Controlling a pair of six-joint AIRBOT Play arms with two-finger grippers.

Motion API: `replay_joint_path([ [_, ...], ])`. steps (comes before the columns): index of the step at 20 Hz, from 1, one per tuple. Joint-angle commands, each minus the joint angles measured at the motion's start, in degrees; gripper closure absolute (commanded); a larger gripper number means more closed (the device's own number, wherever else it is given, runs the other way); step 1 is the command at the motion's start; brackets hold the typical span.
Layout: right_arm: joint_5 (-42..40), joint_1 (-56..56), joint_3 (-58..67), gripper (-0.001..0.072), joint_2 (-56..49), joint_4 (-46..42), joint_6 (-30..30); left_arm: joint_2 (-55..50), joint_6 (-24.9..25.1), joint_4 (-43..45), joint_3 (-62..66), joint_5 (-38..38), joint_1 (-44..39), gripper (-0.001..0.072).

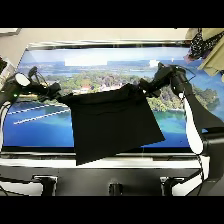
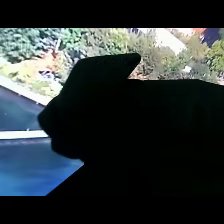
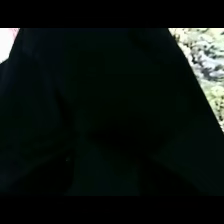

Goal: Fold the clothes and pants, and hang the long-sleeved shirts on hangers.

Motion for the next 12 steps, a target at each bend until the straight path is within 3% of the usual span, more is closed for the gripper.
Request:
replay_joint_path([
  [1,-9.77,-2.67,0.24,0.0271,1.31,2.51,-14.12,-2.47,-0.02,0.26,0.33,-0.66,-1.07,0.0691],
  [3,-16.98,-6.29,-0.07,0.0286,6.80,-0.33,-20.44,-2.12,0.04,0.28,0.92,-3.19,-0.70,0.0691],
  [6,-16.68,-14.34,-7.63,0.0278,16.61,0.59,-22.51,-1.42,1.53,0.26,0.92,-6.19,-0.15,0.0691],
  [8,-16.68,-20.02,-17.99,0.0158,22.32,1.14,-22.58,-1.27,1.51,0.26,0.92,-7.50,0.22,0.0691],
  [12,-13.00,-26.60,-37.99,0.0160,29.44,2.51,-24.59,-1.27,2.69,0.24,0.92,-8.17,0.22,0.0691],
])
